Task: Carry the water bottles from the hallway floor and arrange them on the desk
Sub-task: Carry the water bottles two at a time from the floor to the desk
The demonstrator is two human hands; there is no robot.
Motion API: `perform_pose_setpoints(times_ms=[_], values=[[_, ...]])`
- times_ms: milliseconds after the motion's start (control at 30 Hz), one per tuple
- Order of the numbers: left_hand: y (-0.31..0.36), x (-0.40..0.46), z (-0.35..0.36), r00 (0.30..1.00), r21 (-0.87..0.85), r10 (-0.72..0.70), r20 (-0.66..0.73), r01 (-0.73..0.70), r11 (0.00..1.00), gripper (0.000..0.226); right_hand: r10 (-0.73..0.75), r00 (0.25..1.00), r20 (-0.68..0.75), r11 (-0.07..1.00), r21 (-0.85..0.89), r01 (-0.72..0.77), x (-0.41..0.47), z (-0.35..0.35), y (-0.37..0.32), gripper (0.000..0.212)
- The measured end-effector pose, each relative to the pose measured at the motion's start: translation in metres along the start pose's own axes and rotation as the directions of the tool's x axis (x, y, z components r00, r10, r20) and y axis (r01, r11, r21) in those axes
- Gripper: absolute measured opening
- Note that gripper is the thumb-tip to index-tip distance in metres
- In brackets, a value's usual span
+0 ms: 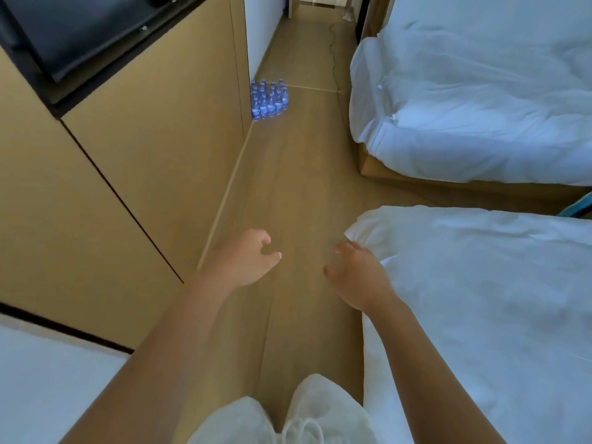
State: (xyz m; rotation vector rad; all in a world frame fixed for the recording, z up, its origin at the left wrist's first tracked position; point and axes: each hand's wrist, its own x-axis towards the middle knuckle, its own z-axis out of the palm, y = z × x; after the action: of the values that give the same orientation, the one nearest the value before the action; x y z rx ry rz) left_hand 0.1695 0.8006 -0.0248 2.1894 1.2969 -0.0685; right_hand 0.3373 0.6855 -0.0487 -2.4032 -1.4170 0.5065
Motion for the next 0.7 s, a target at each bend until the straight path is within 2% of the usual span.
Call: perform_pose_setpoints(times_ms=[200,333,533,700], values=[[0.016,0.118,-0.023,1.000,0.057,-0.008,0.015,0.007,0.998,0.048,0.011,1.000,-0.020,1.000,0.014,-0.010,0.117,-0.009,0.018,0.045],[0.047,0.212,-0.044,1.000,0.072,0.001,-0.027,0.001,0.997,0.045,-0.031,0.999,-0.011,0.999,0.008,0.031,0.213,-0.027,0.030,0.044],[0.105,0.348,-0.085,0.998,-0.032,-0.018,-0.068,0.016,0.999,0.044,-0.100,0.995,-0.002,0.993,-0.066,0.100,0.358,-0.091,0.048,0.043],[0.127,0.436,-0.106,0.996,-0.036,-0.040,-0.076,0.037,0.999,0.044,-0.102,0.995,0.010,0.993,-0.064,0.102,0.454,-0.122,0.061,0.042]])
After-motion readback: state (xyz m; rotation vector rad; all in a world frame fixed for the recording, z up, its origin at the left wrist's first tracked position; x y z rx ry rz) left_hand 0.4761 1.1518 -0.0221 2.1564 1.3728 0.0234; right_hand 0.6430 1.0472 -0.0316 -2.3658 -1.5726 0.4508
